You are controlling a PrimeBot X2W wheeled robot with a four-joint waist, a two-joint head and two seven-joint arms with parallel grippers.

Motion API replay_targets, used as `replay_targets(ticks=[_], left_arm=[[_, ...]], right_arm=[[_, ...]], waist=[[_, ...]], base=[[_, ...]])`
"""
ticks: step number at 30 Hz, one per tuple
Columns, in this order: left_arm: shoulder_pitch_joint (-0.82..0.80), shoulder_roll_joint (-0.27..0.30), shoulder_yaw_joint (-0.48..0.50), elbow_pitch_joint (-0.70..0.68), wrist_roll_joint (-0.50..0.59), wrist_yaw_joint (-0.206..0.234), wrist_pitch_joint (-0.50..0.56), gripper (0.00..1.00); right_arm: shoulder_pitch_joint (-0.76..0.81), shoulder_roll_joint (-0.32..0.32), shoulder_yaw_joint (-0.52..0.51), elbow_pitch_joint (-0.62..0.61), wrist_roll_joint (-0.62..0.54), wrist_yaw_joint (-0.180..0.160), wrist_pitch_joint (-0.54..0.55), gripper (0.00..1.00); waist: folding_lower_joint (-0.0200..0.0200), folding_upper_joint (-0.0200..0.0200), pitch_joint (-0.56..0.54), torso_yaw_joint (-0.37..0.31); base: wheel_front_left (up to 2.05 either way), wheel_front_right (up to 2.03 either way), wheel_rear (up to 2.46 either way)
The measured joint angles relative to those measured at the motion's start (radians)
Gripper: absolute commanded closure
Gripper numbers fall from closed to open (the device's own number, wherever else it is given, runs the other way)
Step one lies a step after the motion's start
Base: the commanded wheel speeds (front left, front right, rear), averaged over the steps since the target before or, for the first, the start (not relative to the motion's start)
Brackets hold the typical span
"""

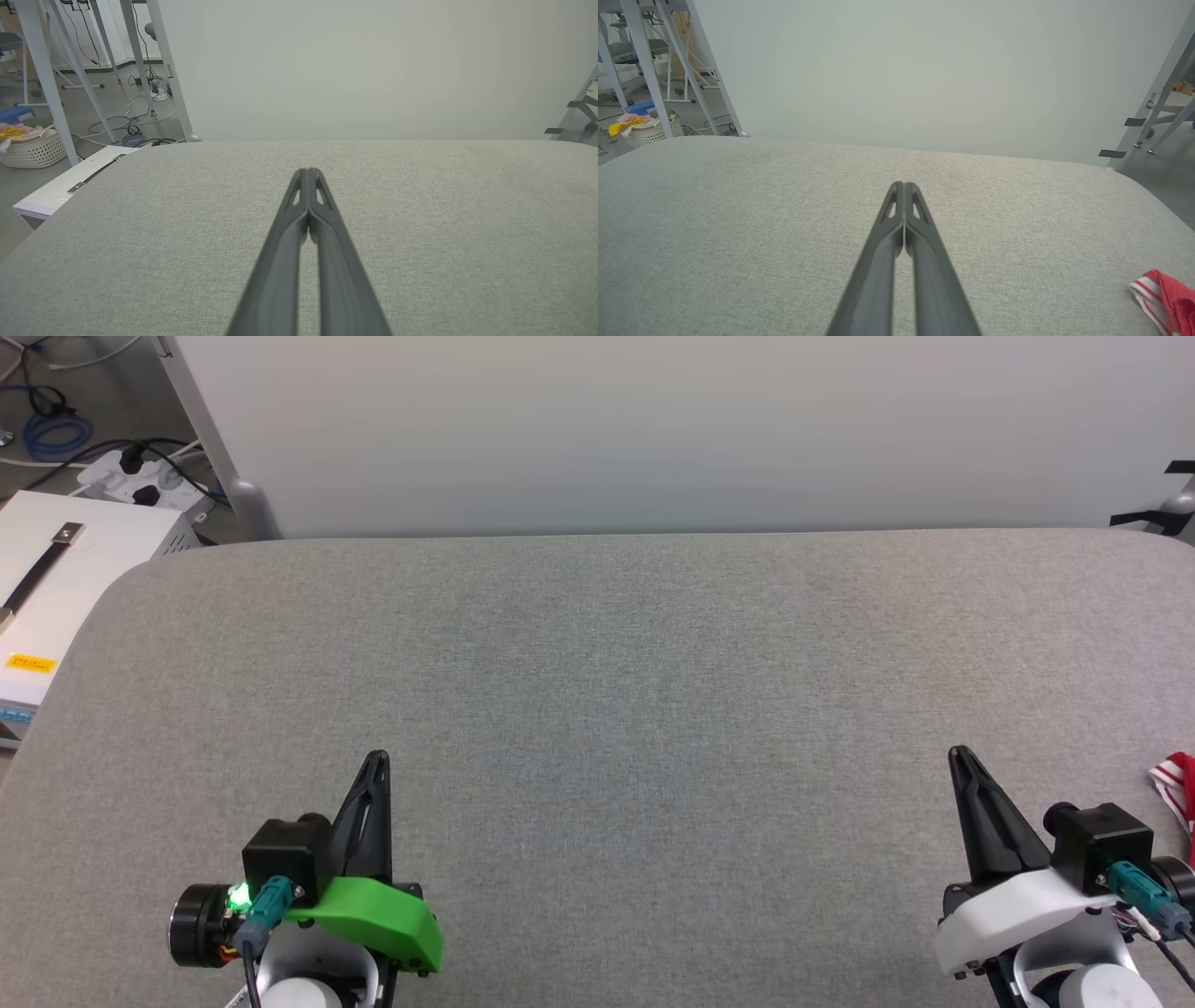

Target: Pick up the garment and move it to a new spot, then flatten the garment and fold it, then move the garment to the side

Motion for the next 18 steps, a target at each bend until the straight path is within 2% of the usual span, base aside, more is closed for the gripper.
replay_targets(ticks=[18], left_arm=[[0.0,-0.001,0.008,-0.016,0.026,0.014,0.04,1.0]], right_arm=[[0.0,0.016,-0.006,-0.007,-0.039,0.0,0.036,1.0]], waist=[[0.0,0.0,-0.008,-0.001]], base=[[0.0,0.0,0.0]])
